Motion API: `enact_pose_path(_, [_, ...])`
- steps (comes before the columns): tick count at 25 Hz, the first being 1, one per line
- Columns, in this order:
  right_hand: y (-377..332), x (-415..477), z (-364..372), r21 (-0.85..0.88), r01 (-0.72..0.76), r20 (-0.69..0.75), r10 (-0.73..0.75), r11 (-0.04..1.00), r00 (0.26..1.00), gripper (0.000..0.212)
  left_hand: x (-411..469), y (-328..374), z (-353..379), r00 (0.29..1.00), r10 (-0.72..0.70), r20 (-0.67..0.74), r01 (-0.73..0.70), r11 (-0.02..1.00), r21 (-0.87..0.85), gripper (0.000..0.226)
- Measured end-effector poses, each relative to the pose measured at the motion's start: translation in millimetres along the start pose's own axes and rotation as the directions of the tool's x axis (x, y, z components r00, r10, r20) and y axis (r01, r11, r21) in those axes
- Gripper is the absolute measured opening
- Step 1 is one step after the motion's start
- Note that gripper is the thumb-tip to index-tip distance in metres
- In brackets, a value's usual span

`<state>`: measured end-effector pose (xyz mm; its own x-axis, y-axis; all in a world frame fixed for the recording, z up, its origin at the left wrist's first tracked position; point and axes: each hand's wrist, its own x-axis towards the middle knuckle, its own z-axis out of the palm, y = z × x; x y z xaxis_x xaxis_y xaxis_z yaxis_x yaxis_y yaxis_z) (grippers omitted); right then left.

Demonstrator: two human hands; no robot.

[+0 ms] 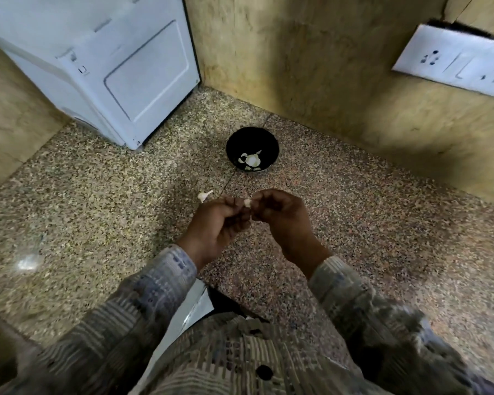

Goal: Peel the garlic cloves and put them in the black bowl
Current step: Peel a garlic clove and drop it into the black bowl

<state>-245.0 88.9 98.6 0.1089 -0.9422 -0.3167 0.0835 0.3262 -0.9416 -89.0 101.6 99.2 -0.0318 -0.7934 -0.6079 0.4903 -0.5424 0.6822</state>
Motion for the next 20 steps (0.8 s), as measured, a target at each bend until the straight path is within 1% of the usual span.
enact_pose_path(1, [-2.6, -4.2, -1.3, 0.025, 0.024, 0.009, -0.024, 0.999, 1.0, 0.017, -7.5, 1.5, 5.1, 0.999, -0.045, 0.007, 0.045, 0.995, -0.094, 0.014])
enact_pose_path(2, [-5.7, -8.6, -2.5, 0.059, 0.025, 0.034, -0.027, 0.998, 0.999, 0.018, -14.2, 1.9, 9.1, 0.999, -0.05, 0.006, 0.05, 0.988, -0.145, 0.013])
enact_pose_path(5, [-17.1, -21.1, -9.0, 0.088, 0.042, 0.097, -0.05, 0.995, 0.994, 0.017, -33.4, 0.4, 18.1, 1.0, 0.02, -0.01, -0.021, 0.984, -0.179, 0.011])
enact_pose_path(7, [-25.7, -27.8, -12.9, 0.06, 0.068, 0.106, -0.074, 0.996, 0.992, 0.021, -43.9, -0.7, 21.9, 0.997, 0.073, -0.034, -0.077, 0.986, -0.151, 0.009])
enact_pose_path(9, [-32.7, -36.9, -16.3, 0.039, 0.07, 0.128, -0.075, 0.997, 0.989, 0.022, -55.0, -3.6, 24.6, 0.985, 0.159, -0.067, -0.165, 0.982, -0.092, 0.008])
enact_pose_path(12, [-35.4, -47.2, -19.5, 0.034, 0.035, 0.184, -0.041, 0.999, 0.982, 0.012, -68.6, -9.6, 26.5, 0.956, 0.279, -0.084, -0.278, 0.96, 0.024, 0.008])
enact_pose_path(13, [-34.7, -48.3, -21.2, 0.023, 0.022, 0.189, -0.026, 0.999, 0.982, 0.013, -72.6, -11.4, 26.3, 0.951, 0.301, -0.075, -0.297, 0.953, 0.053, 0.008])
enact_pose_path(14, [-34.2, -48.1, -23.2, 0.027, -0.011, 0.199, 0.005, 1.0, 0.98, 0.017, -76.6, -12.8, 25.7, 0.953, 0.3, -0.051, -0.297, 0.953, 0.053, 0.009])
enact_pose_path(16, [-34.8, -46.5, -26.5, 0.104, -0.113, 0.243, 0.085, 0.988, 0.966, 0.022, -81.9, -13.4, 24.1, 0.971, 0.238, 0.017, -0.237, 0.971, -0.029, 0.01])
enact_pose_path(18, [-34.3, -46.4, -26.2, 0.214, -0.21, 0.299, 0.141, 0.954, 0.944, 0.021, -84.0, -13.7, 20.8, 0.98, 0.186, 0.07, -0.177, 0.977, -0.118, 0.01])
enact_pose_path(20, [-32.2, -45.0, -22.3, 0.272, -0.278, 0.322, 0.185, 0.921, 0.929, 0.019, -81.6, -14.8, 17.5, 0.979, 0.191, 0.076, -0.178, 0.972, -0.152, 0.013])
